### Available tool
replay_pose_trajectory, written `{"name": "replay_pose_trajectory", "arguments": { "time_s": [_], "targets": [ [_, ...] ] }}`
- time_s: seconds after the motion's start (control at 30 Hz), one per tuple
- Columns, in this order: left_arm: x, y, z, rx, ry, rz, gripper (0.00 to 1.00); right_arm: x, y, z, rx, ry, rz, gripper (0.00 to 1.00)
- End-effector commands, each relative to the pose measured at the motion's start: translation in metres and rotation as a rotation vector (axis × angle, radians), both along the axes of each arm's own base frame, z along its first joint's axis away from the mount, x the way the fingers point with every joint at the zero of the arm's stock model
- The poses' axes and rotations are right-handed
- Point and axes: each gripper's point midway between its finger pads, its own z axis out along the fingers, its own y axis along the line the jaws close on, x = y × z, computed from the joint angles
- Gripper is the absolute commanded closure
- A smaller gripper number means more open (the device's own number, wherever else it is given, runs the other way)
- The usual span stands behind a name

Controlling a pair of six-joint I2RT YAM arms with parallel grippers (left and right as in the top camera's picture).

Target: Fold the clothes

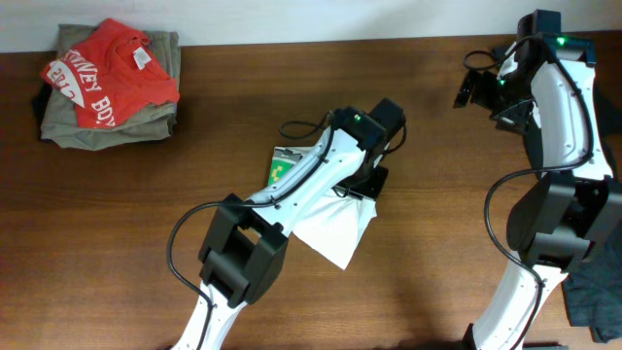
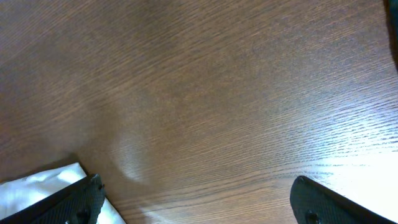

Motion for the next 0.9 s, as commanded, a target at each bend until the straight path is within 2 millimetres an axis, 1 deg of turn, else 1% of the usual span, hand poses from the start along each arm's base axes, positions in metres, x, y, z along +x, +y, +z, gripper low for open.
{"name": "replay_pose_trajectory", "arguments": {
  "time_s": [0.0,0.1,0.13,0.17,0.23,0.27,0.3,0.37,0.4,0.47,0.53,0.6,0.63,0.7,0.73,0.77,0.8,0.83,0.87],
  "targets": [
    [-0.010,-0.004,0.026,-0.034,-0.002,-0.030,1.00,0.003,-0.002,0.008,-0.013,-0.021,-0.003,0.01],
    [-0.032,-0.024,0.025,-0.065,0.035,-0.080,1.00,0.003,-0.002,0.008,-0.013,-0.021,-0.003,0.01],
    [-0.052,-0.038,0.020,-0.075,0.059,-0.127,1.00,0.003,-0.002,0.008,-0.013,-0.021,-0.003,0.01],
    [-0.064,-0.046,0.018,-0.078,0.070,-0.154,1.00,0.003,-0.002,0.008,-0.014,-0.020,-0.003,0.01],
    [-0.078,-0.055,0.017,-0.074,0.074,-0.191,1.00,0.003,-0.002,0.008,-0.013,-0.021,-0.003,0.01],
    [-0.086,-0.058,0.017,-0.071,0.075,-0.225,0.64,0.003,-0.002,0.008,-0.013,-0.021,-0.003,0.01],
    [-0.087,-0.058,0.017,-0.059,0.063,-0.256,0.01,0.003,-0.002,0.008,-0.013,-0.021,-0.003,0.01],
    [-0.075,-0.050,0.018,-0.051,0.049,-0.229,0.01,0.003,-0.002,0.008,-0.013,-0.021,-0.003,0.01],
    [-0.064,-0.043,0.024,-0.059,0.041,-0.202,0.01,0.003,-0.002,0.008,-0.013,-0.021,-0.003,0.01],
    [-0.035,-0.021,0.044,-0.068,-0.024,-0.134,0.01,0.003,-0.002,0.008,-0.013,-0.021,-0.003,0.01],
    [0.017,0.024,0.070,-0.061,-0.140,-0.001,0.01,0.003,-0.002,0.008,-0.013,-0.021,-0.003,0.01],
    [0.052,0.065,0.074,-0.061,-0.156,0.115,0.01,0.003,-0.002,0.008,-0.013,-0.021,-0.003,0.01],
    [0.065,0.086,0.073,-0.055,-0.156,0.167,0.01,0.003,-0.002,0.008,-0.007,-0.022,-0.007,0.01],
    [0.091,0.134,0.073,-0.046,-0.159,0.287,0.01,0.006,0.000,0.009,0.005,-0.034,-0.006,0.01],
    [0.099,0.152,0.073,-0.042,-0.160,0.328,0.01,0.006,0.000,0.009,0.004,-0.034,-0.006,0.01],
    [0.103,0.162,0.073,-0.041,-0.161,0.352,0.01,0.007,0.009,0.011,0.054,-0.042,0.001,0.01],
    [0.109,0.173,0.073,-0.038,-0.169,0.379,0.01,0.009,0.023,0.014,0.135,-0.057,0.014,0.01],
    [0.114,0.180,0.074,-0.045,-0.181,0.397,0.01,0.009,0.023,0.015,0.144,-0.057,0.007,0.01],
    [0.116,0.182,0.074,-0.059,-0.176,0.405,0.02,0.007,0.030,0.016,0.186,-0.049,-0.008,0.01]
  ]
}}
